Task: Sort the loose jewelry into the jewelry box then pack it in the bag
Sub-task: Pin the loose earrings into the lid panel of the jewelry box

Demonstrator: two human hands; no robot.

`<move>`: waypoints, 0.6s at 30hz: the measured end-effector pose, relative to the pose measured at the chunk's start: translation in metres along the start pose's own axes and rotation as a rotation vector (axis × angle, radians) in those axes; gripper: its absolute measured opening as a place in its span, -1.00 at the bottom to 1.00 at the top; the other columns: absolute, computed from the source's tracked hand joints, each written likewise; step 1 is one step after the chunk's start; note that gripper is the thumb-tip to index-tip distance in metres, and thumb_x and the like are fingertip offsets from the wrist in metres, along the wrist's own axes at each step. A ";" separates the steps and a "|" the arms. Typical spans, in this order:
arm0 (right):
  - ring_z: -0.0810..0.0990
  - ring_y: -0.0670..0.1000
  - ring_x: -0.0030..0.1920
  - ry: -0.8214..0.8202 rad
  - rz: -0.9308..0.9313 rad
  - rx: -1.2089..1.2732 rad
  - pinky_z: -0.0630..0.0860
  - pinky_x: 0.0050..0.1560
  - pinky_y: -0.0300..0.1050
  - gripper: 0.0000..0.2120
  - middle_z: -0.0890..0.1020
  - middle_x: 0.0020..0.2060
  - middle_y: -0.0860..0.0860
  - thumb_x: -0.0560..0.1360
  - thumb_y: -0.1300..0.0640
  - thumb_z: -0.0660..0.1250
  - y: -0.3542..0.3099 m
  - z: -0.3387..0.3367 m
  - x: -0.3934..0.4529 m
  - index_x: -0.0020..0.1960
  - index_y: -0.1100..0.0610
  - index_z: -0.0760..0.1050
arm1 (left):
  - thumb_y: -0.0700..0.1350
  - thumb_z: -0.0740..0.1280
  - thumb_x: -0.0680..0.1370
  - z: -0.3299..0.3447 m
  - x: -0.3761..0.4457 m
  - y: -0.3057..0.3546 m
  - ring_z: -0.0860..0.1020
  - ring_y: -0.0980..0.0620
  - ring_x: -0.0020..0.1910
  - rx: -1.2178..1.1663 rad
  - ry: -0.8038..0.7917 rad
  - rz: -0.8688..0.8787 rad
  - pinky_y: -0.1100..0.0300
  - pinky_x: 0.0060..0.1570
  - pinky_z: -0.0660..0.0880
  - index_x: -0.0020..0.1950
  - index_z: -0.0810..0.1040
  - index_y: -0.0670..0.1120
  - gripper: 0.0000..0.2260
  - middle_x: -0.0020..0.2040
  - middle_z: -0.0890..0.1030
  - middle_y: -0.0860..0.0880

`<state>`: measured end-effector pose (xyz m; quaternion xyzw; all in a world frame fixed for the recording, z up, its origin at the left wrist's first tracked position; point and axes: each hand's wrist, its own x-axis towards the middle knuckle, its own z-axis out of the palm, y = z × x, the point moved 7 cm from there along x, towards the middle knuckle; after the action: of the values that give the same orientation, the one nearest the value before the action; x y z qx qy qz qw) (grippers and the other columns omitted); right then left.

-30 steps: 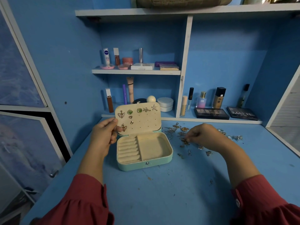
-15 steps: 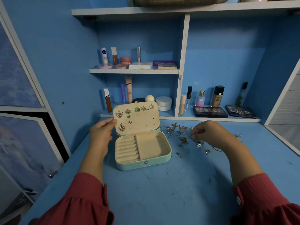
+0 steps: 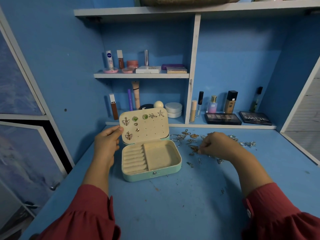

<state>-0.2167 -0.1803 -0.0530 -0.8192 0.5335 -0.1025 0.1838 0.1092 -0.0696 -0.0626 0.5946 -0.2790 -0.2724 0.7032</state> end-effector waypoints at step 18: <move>0.57 -0.02 -0.18 -0.015 -0.092 0.052 0.55 -0.11 -0.09 -0.91 0.63 -0.19 -0.04 0.53 0.10 0.32 -0.006 0.003 0.000 -0.12 0.03 0.59 | -0.16 0.39 0.53 0.000 0.000 -0.001 0.35 0.12 -0.37 -0.009 0.001 -0.004 0.28 -0.42 0.31 0.12 0.60 -0.07 -0.83 -0.13 0.62 -0.04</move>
<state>-0.2104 -0.1773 -0.0536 -0.8387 0.4909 -0.1186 0.2038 0.1098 -0.0696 -0.0631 0.5921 -0.2764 -0.2746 0.7054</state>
